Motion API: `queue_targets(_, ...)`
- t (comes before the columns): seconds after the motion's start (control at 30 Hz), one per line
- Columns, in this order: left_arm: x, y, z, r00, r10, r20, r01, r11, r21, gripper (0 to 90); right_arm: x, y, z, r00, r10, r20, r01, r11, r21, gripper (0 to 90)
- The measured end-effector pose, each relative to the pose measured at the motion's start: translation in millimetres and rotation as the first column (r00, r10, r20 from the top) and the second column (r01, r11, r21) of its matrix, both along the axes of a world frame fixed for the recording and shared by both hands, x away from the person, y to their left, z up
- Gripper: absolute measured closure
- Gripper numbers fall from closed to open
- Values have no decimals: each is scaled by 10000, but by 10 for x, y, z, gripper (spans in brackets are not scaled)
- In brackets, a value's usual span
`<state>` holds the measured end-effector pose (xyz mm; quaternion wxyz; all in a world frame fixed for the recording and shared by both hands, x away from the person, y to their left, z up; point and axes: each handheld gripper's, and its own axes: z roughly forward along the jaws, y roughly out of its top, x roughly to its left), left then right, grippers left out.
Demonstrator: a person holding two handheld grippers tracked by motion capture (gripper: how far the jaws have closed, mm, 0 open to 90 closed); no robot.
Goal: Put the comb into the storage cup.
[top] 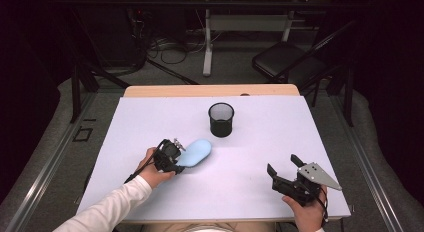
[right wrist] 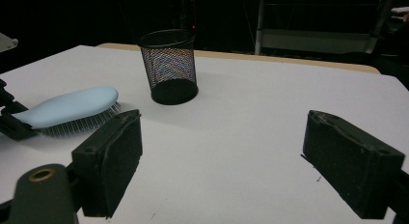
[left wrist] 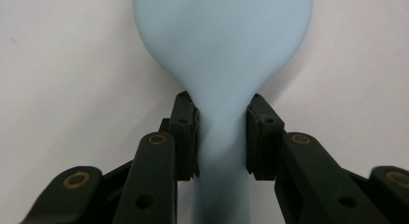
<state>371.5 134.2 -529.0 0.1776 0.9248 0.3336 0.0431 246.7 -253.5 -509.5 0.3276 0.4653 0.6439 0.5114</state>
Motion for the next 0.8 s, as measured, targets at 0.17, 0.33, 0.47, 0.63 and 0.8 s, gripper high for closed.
queue_targets(0.17, -4, 5, 8, 10000, 12, 28, -12, 10000, -22, 694, 0, 3, 0, 10000, -9, 22, 8, 10000, 20, 135)
queue_targets(0.33, -6, 8, 17, 10000, -17, 60, 18, 10000, -97, 695, 0, 1, -1, 10000, 3, 3, -3, 10000, 3, 135)
queue_targets(0.47, -4, 20, 36, 9999, -17, 115, 19, 9998, -219, 695, 1, 0, -1, 10000, 1, -9, -1, 10000, 5, 135)
queue_targets(0.63, -3, 47, 67, 9998, 106, 190, -99, 9992, -375, 695, 2, 5, -2, 10000, 3, 17, -3, 10000, 3, 135)
queue_targets(0.8, 3, 78, 102, 9993, 223, 292, -207, 9983, -546, 695, 1, 9, -2, 10000, 7, 2, -7, 10000, 38, 135)
